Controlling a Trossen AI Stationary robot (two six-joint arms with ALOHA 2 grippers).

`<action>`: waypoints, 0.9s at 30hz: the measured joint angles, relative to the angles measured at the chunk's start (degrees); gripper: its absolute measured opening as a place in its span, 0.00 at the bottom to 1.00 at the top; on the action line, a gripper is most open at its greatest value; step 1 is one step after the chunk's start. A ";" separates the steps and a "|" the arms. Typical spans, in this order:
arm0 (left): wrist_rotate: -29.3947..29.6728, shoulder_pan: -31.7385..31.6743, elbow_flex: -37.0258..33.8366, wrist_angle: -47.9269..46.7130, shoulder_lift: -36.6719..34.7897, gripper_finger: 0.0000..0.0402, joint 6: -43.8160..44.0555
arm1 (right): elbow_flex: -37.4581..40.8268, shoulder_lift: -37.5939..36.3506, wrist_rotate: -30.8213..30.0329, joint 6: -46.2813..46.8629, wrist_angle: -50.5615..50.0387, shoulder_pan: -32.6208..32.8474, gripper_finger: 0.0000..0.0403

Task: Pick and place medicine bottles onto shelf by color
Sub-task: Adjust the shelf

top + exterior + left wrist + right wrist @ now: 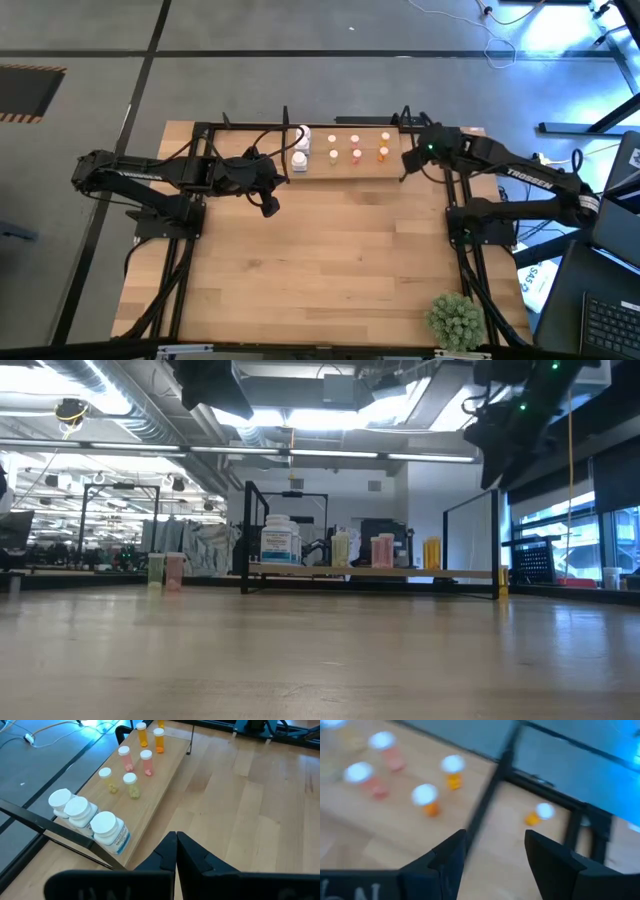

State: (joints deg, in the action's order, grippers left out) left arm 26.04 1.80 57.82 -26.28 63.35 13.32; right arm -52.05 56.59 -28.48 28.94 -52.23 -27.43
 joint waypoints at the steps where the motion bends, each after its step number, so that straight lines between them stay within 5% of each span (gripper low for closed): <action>1: 0.00 -0.02 0.00 -0.02 0.00 0.00 0.00 | 0.00 -0.06 -1.07 0.80 -0.19 -0.80 0.50; 10: 0.00 0.00 0.00 -0.02 0.00 0.00 -0.02 | -1.57 -0.14 -1.79 2.39 -0.23 -11.26 0.50; 18: 0.00 0.00 0.00 -0.02 0.00 0.00 -0.02 | -1.60 3.35 5.79 2.26 0.44 -22.45 0.50; 27: 0.00 -0.01 0.00 -0.01 0.00 0.00 -0.01 | -1.62 10.20 7.65 6.50 -1.85 -28.40 0.51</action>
State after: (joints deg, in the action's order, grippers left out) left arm 26.04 1.80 57.82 -26.30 63.35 13.31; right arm -53.67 66.78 -20.84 35.45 -54.08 -55.83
